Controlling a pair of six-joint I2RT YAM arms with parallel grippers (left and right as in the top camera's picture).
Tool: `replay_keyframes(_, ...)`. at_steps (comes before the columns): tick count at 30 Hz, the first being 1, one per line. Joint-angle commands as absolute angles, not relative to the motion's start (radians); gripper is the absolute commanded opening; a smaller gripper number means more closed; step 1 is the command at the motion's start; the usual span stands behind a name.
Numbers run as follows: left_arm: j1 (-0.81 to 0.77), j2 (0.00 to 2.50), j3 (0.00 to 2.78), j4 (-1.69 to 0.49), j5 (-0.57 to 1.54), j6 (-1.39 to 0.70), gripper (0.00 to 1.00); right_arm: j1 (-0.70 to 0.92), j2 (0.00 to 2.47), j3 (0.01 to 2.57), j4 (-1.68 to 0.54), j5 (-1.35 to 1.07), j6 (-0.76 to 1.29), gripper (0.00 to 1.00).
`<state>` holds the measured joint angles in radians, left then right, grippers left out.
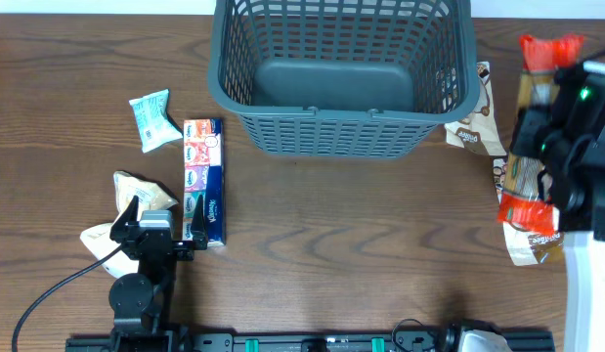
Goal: Pack container
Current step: 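Lift the spaghetti package and carry it into the grey basket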
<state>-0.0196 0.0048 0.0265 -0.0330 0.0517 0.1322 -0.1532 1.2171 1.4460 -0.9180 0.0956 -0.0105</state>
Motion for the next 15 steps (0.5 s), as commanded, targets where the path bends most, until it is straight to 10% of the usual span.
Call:
replay_keyframes(1,-0.019,0.005,0.004,-0.037,0.041,0.144,0.99,-0.157,1.269,1.597,-0.918,-0.007,-0.148,0.01)
replay_keyframes(15,-0.019,0.005,0.004,-0.037,0.041,0.144,0.99,-0.123,1.57,2.123,-1.027,-0.445,-0.405,0.01)
